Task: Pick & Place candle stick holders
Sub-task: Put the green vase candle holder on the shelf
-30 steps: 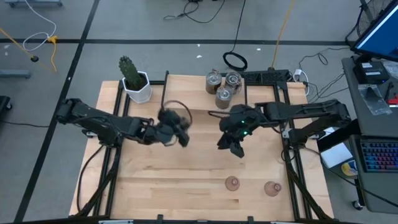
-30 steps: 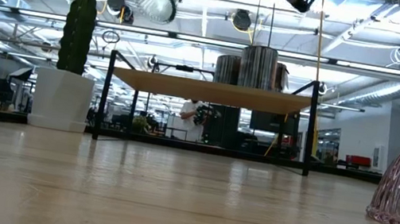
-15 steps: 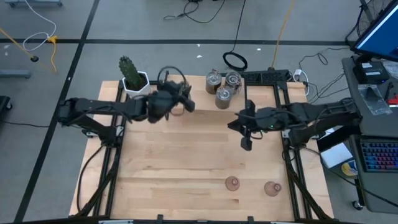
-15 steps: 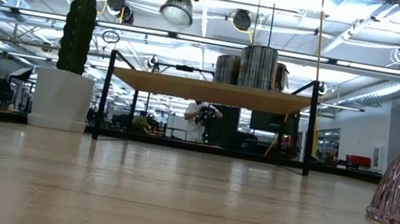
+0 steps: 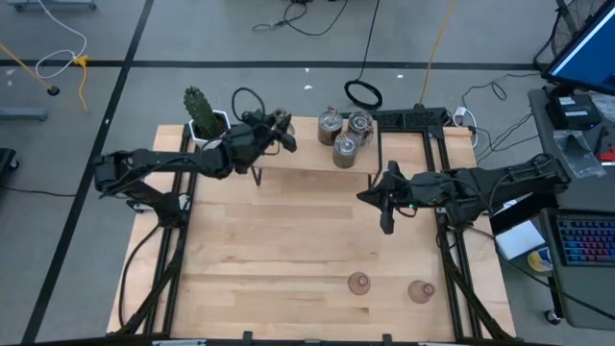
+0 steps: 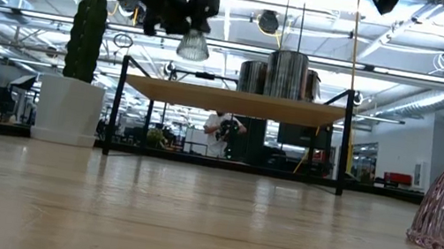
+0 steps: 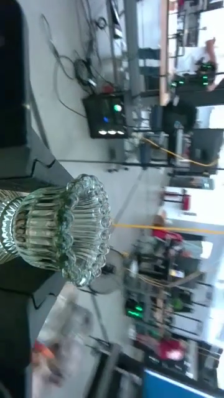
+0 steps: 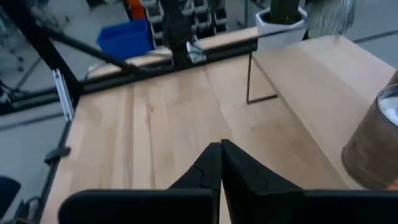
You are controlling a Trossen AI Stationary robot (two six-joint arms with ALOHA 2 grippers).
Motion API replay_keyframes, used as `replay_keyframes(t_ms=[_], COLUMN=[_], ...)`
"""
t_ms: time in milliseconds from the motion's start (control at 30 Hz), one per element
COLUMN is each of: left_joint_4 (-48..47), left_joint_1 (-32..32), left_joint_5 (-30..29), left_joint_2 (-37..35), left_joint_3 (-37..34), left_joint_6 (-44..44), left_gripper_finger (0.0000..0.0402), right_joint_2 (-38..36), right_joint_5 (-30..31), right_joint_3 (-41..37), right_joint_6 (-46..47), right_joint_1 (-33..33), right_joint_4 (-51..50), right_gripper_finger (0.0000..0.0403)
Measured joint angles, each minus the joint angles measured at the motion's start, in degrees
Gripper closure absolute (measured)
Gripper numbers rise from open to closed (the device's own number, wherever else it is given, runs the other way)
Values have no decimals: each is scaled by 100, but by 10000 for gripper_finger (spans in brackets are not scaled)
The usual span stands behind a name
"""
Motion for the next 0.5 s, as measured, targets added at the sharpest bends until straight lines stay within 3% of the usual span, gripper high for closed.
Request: replay_keyframes(t_ms=[167, 500], left_joint_4=[584, 823], left_joint_1=[226, 537], left_joint_5=[191, 446], left_joint_2=[526, 1065], left_joint_3=[-11, -7], left_joint_6=[107, -62], left_gripper_finger=[276, 276], right_joint_2=[-267, -557], right_joint_5=[143, 300], right_joint_3=[-377, -587], right_joint_6=[-7, 225], right_joint_1=[-30, -32], right_joint_4=[480, 417], right_gripper_finger=[402, 402])
